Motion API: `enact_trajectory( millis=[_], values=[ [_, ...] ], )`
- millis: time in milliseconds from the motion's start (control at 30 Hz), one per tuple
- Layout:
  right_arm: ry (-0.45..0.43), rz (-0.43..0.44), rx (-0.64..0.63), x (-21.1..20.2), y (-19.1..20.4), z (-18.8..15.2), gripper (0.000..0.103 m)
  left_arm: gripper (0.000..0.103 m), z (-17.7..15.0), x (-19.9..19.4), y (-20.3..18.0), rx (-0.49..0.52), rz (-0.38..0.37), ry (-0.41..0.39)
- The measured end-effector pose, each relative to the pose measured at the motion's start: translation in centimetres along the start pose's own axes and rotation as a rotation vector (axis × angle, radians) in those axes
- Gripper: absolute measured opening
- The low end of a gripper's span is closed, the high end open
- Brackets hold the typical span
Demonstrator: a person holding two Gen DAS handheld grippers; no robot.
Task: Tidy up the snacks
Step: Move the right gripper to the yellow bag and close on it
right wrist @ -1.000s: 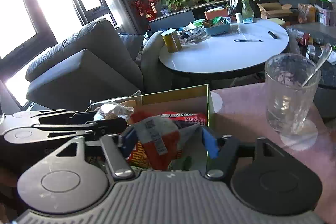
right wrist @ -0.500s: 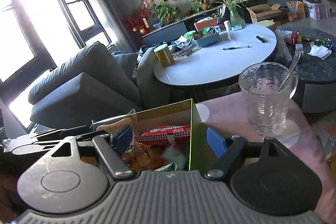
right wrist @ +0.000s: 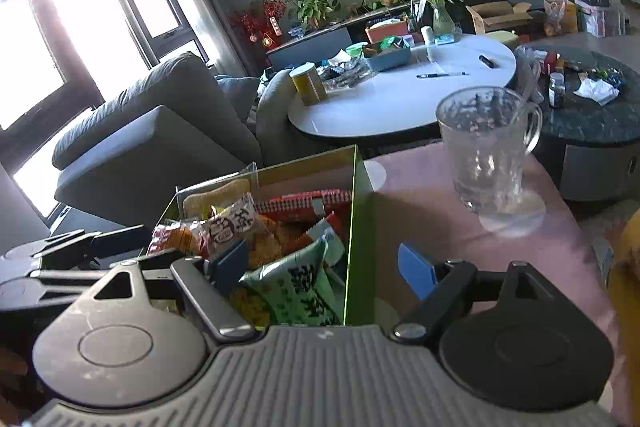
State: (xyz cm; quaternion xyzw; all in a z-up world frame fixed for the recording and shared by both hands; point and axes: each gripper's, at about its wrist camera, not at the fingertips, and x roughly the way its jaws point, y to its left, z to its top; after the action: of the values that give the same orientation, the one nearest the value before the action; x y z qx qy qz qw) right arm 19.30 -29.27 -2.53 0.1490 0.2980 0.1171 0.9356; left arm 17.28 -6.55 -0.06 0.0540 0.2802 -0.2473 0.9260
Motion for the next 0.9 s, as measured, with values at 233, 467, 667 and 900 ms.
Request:
enact_trajectory(
  millis=[233,467,667,900],
  values=[
    [0.003,-0.002,-0.003,-1.4,0.1,-1.0,0.065,0.070,-3.0,-0.8,-2.5,0.059,-0.063,0.058],
    [0.008,-0.012,0.001,-2.6,-0.3,-1.9,0.065,0.070,-6.0,-0.3,-6.0,0.139,-0.155,0.137],
    [0.020,-0.019,0.000,-3.2,-0.6,-2.8,0.065,0.070,-7.5,0.2,-8.4,0.173,-0.209,0.188],
    [0.093,-0.044,-0.006,-2.7,-1.5,-4.6,0.065,0.070,-9.0,-0.1,-8.2,0.131,-0.202,0.233]
  ],
)
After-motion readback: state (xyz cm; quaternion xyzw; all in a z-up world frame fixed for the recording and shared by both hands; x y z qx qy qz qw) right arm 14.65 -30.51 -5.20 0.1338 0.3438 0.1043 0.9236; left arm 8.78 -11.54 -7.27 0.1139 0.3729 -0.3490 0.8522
